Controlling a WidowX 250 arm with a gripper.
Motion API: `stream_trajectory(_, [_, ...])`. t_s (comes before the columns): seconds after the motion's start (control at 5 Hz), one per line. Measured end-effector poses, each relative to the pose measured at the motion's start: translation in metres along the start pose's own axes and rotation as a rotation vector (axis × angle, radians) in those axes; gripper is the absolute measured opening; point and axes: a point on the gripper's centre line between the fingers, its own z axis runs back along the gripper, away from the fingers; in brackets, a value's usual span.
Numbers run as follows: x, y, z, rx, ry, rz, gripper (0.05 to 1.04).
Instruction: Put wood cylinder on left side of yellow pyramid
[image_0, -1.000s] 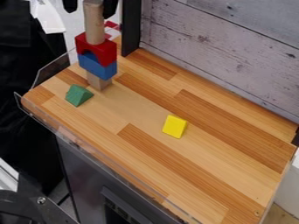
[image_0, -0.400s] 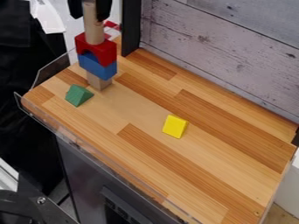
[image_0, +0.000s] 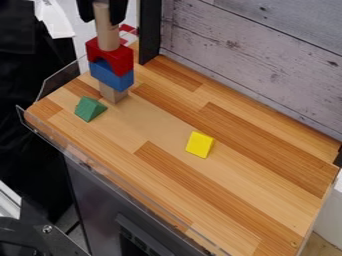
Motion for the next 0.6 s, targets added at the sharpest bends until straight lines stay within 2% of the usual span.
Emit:
stream_trajectory(0.2, [-0.007,0.001,0.013,0.009,-0.030,-0.008,0.542])
stream_trajectory(0.4, [-0.022,-0.002,0.037,-0.002,-0.112,-0.027,0.542])
stream_trajectory(0.6, [-0.036,-0.015,0.036,-0.002,-0.111,-0.077,0.542])
